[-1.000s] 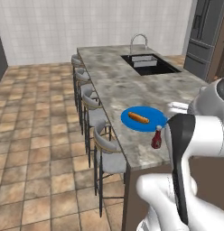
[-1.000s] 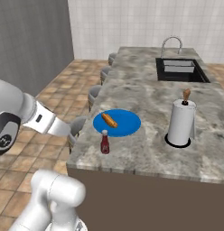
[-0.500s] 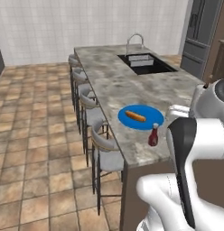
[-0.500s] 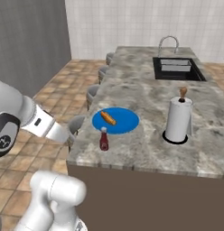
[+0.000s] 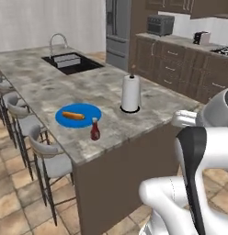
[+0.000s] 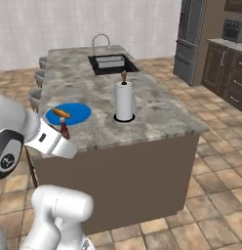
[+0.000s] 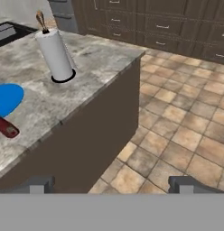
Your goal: Move the hot dog bun to the plate on the dining table and place the condiment next to that plate. Then navigate to the fridge and take the sausage and place it on the plate as well.
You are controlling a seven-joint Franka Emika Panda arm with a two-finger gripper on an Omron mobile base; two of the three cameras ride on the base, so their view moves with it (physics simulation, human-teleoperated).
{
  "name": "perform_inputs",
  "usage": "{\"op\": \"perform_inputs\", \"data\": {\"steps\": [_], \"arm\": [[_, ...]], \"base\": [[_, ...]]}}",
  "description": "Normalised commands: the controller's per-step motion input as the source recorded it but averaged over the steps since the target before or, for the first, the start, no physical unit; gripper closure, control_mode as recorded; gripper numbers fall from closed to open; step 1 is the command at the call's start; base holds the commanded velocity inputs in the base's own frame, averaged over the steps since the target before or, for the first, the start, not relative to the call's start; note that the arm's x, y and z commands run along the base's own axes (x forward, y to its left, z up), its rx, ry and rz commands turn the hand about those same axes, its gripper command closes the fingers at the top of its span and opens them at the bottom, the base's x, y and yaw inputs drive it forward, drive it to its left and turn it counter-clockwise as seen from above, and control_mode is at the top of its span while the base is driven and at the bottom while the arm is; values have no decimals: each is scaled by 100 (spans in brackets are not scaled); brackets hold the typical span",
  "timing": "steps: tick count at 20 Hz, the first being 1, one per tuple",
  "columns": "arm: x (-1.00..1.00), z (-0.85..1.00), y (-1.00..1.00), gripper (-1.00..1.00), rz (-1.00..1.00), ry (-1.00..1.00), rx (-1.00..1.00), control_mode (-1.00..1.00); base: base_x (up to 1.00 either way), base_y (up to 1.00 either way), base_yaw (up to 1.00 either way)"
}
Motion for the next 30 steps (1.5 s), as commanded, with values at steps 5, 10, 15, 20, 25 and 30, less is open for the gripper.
{"op": "perform_inputs", "data": {"steps": [5, 10, 15, 20, 25, 30], "arm": [[0, 0, 0, -100, 0, 0, 0, 100], [0, 0, 0, -100, 0, 0, 0, 100], [0, 0, 0, -100, 0, 0, 0, 100], [0, 0, 0, -100, 0, 0, 0, 100], [0, 0, 0, -100, 0, 0, 0, 100], [0, 0, 0, -100, 0, 0, 0, 100]], "base": [[-8, -36, -79], [-1, -39, -78], [6, -37, -74], [38, -23, -56], [62, -10, -33], [72, -6, -12]]}}
